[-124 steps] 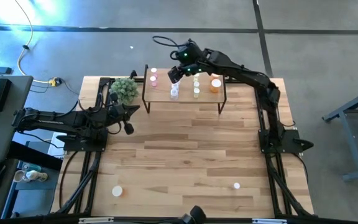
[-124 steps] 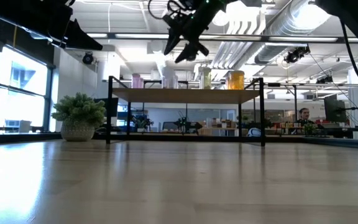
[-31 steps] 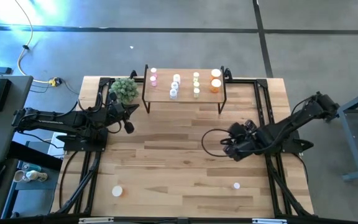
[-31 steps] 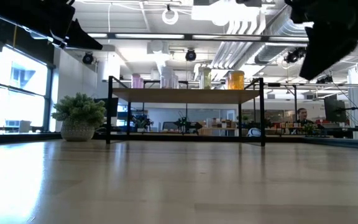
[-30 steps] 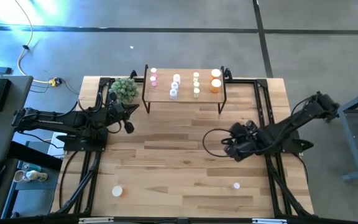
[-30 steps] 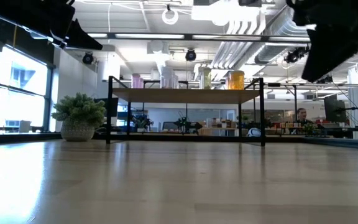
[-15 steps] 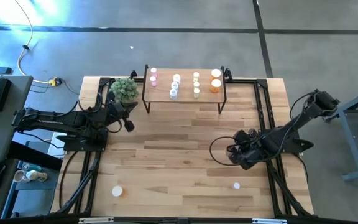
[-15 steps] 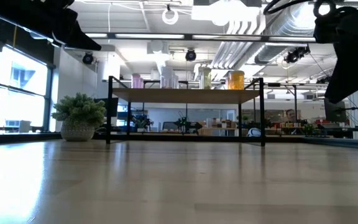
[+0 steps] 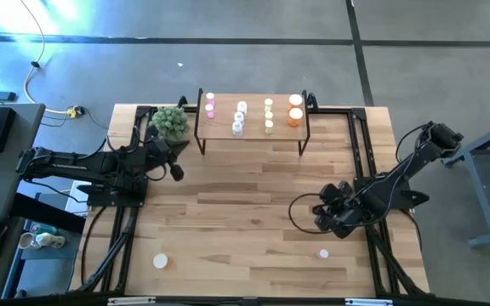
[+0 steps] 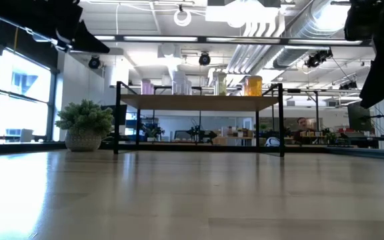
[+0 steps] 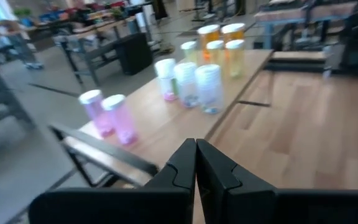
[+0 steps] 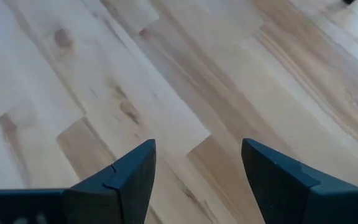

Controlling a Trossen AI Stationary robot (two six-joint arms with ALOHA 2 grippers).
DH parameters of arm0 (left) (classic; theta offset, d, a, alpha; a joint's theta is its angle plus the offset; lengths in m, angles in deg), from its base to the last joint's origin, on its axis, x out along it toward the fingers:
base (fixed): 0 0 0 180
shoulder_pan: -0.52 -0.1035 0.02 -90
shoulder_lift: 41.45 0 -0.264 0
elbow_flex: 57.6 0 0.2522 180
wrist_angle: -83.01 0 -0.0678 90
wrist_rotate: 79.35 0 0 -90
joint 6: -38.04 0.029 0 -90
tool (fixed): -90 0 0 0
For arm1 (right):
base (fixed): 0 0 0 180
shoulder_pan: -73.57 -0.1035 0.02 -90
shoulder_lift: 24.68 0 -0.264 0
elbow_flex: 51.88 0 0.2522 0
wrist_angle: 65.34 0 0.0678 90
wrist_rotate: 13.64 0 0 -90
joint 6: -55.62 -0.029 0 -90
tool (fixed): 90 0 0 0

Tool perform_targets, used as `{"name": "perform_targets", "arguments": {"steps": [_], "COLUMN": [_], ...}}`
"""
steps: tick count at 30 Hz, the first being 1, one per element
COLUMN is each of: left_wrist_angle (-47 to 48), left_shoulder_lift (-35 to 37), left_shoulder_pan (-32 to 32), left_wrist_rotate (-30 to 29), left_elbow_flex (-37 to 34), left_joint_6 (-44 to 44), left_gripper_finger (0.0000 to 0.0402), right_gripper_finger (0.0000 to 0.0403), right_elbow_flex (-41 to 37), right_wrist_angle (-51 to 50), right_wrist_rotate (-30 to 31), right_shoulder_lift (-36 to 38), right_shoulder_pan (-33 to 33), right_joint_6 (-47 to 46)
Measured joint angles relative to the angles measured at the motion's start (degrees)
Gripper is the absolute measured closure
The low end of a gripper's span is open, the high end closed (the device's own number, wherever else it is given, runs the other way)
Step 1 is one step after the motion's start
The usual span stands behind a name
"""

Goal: Pick and place medicine bottles onto shelf by color
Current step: Put the pink pill bottle on the shelf aligned with the other pink pill bottles

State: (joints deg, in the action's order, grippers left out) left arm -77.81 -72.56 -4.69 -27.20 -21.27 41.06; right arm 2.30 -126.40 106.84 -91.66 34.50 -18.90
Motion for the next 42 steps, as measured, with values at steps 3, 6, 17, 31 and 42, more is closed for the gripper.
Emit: {"name": "perform_targets", "arguments": {"steps": [3,6,17,31,42], "left_wrist_angle": [-1.9,-3.7,-4.7,-4.4,-4.5], "left_shoulder_lift": [0.0,0.0,0.0,0.0,0.0], "left_shoulder_pan": [0.0,0.0,0.0,0.0,0.0], "left_wrist_rotate": [3.6,8.1,24.9,31.2,31.2], "left_elbow_flex": [0.0,0.0,0.0,0.0,0.0], "left_joint_6": [-1.8,-2.9,-11.5,-17.0,-18.5], "left_gripper_finger": [0.0401,0.0401,0.0401,0.0401,0.0401], "right_gripper_finger": [0.0174,0.0174,0.0174,0.0174,0.0174], "right_elbow_flex": [0.1,2.4,14.4,11.1,11.0], "right_wrist_angle": [1.5,-1.1,-15.9,-4.8,-3.7], "right_wrist_rotate": [-0.6,-0.5,3.6,2.3,4.6], "right_shoulder_lift": [0.0,0.0,0.0,-2.7,-12.9], "right_shoulder_pan": [-0.5,-1.5,-13.7,-27.6,-34.1], "right_joint_6": [3.1,6.2,-1.0,-14.5,-23.5]}}
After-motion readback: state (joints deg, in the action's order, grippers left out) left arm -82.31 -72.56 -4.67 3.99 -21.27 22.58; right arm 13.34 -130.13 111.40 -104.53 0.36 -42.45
